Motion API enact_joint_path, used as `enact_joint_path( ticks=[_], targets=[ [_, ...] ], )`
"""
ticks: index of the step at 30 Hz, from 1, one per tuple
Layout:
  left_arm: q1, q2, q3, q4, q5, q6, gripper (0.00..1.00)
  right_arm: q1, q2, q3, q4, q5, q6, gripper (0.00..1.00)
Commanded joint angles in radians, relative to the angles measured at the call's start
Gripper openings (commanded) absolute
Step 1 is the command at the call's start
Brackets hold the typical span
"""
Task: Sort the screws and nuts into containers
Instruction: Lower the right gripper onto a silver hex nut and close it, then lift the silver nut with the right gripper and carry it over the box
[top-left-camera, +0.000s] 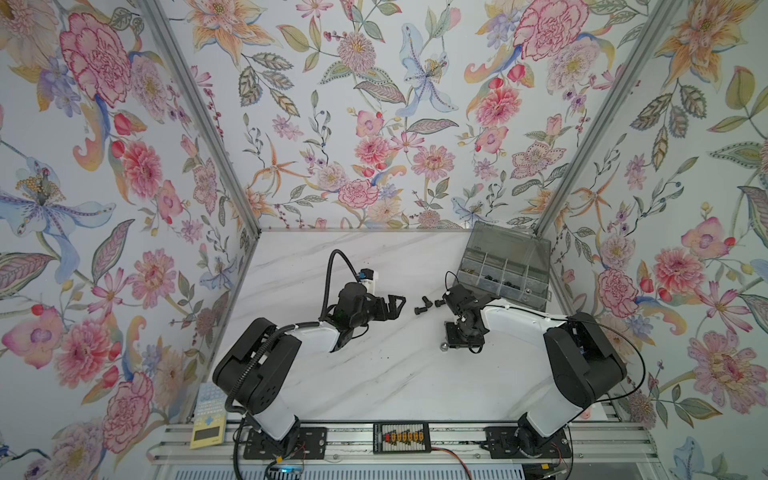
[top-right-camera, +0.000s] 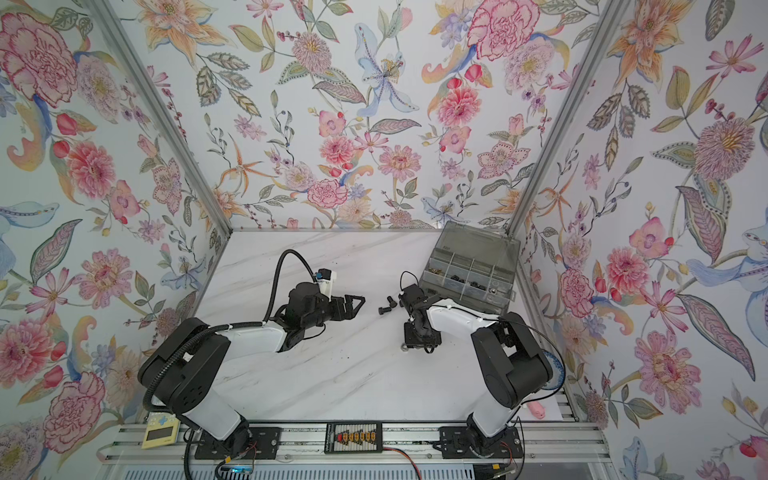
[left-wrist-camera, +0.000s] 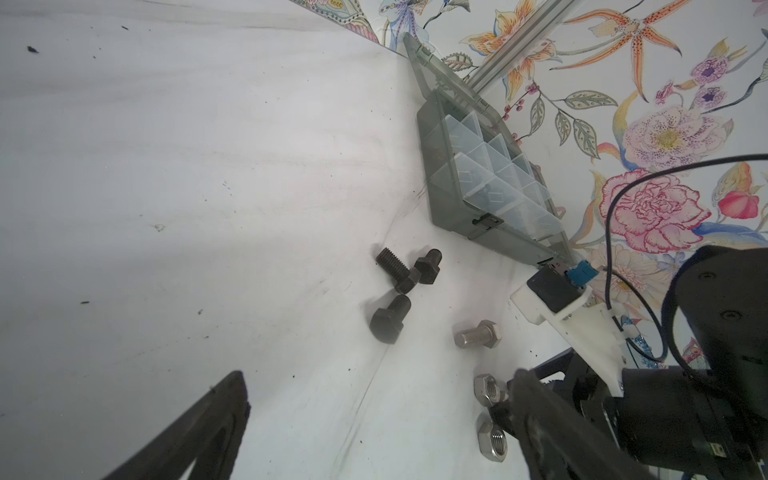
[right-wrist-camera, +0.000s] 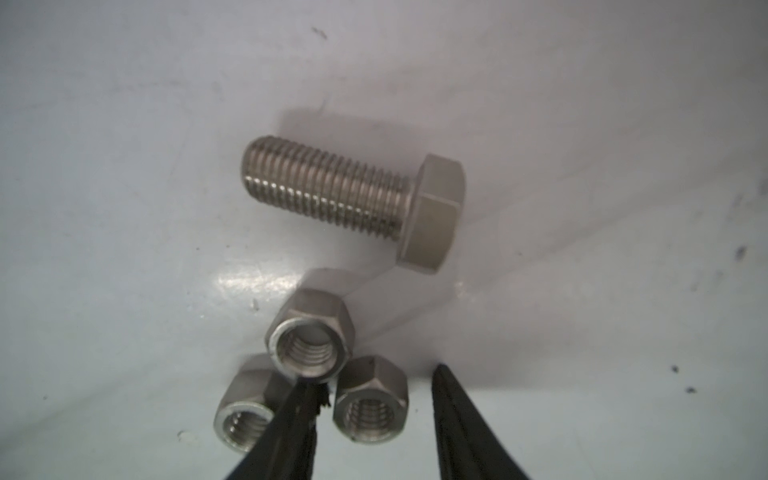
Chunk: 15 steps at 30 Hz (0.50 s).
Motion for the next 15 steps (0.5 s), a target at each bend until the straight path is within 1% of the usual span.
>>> enact_joint_path(
  ticks=[1, 7, 9, 13, 14, 15],
  targets=[
    [-0.004, 0.006, 0.005, -0.003, -0.005, -0.002, 0.99, 0.008, 0.051, -0.013, 0.020, -0.004, 0.017, 0.41],
    [-0.004, 0.010, 0.008, -0.002, -0.005, -0.001, 0.99, 0.010, 0.043, -0.022, 0.019, -0.008, 0.022, 0.34],
    [-0.005, 0.012, 0.011, -0.004, -0.003, -0.002, 1.00, 0.010, 0.043, -0.024, 0.019, -0.014, 0.022, 0.31],
    [-0.005, 0.011, 0.009, -0.004, -0.005, -0.001, 0.99, 0.010, 0.050, -0.023, 0.019, -0.015, 0.022, 0.13],
    [-0.004, 0.010, 0.008, -0.003, -0.006, -0.001, 1.00, 0.010, 0.051, -0.022, 0.020, -0.012, 0.021, 0.07],
    [-0.005, 0.009, 0.007, -0.003, -0.006, -0.003, 0.99, 0.010, 0.051, -0.022, 0.019, -0.005, 0.020, 0.00]
  ],
)
